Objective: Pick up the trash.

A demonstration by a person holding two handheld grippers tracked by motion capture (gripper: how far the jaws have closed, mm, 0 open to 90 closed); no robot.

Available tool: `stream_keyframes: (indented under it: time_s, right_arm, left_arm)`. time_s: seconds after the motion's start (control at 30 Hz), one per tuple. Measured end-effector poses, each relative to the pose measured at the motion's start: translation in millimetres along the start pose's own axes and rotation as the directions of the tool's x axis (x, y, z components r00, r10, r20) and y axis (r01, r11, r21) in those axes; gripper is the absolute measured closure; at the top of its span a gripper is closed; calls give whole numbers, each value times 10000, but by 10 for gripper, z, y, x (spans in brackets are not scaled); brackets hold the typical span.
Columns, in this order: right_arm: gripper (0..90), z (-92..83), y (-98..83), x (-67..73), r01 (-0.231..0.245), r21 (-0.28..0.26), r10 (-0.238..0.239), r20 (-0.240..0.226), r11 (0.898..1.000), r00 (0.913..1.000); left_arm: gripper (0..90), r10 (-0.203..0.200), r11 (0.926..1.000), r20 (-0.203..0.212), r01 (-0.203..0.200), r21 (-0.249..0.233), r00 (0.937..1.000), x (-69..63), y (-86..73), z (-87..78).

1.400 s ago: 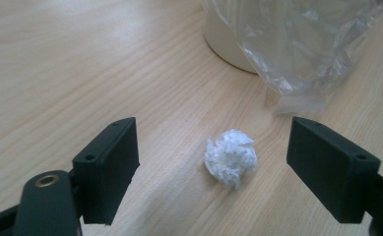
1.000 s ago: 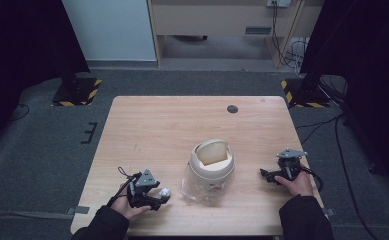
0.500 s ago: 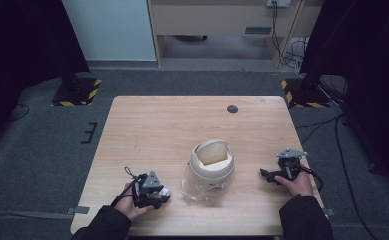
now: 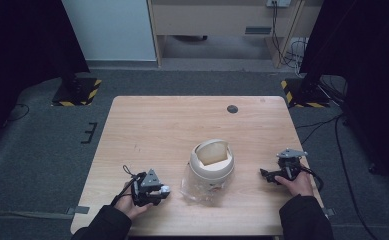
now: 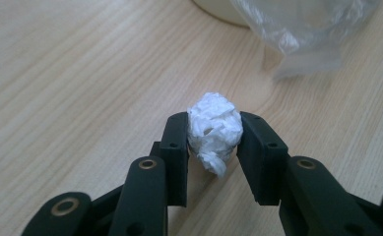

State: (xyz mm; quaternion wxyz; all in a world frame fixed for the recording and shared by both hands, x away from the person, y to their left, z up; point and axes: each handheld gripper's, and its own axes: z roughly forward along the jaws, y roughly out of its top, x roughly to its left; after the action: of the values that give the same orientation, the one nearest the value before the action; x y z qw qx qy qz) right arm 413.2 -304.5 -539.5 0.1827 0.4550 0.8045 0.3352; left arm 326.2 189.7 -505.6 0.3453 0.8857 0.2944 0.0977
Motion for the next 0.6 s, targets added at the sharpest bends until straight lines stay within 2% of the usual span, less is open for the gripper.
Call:
stream_keyframes:
  time_s: [0.13, 0.3, 0.6]
  right_arm:
    - [7, 0, 0, 0, -23, -14, 23, -10, 10000, 10000]
    - [7, 1, 0, 1, -37, -20, 37, -6, 10000, 10000]
    - [7, 1, 0, 1, -40, -22, 40, -8, 10000, 10000]
  left_arm:
    - [651, -310, 9982, -131, 303, -520, 9994, 38, 7, -64]
    - [650, -706, 9924, -232, 679, -1027, 9972, 84, 6, -129]
    - [648, -1042, 9819, -348, 973, -1622, 9939, 122, 13, -196]
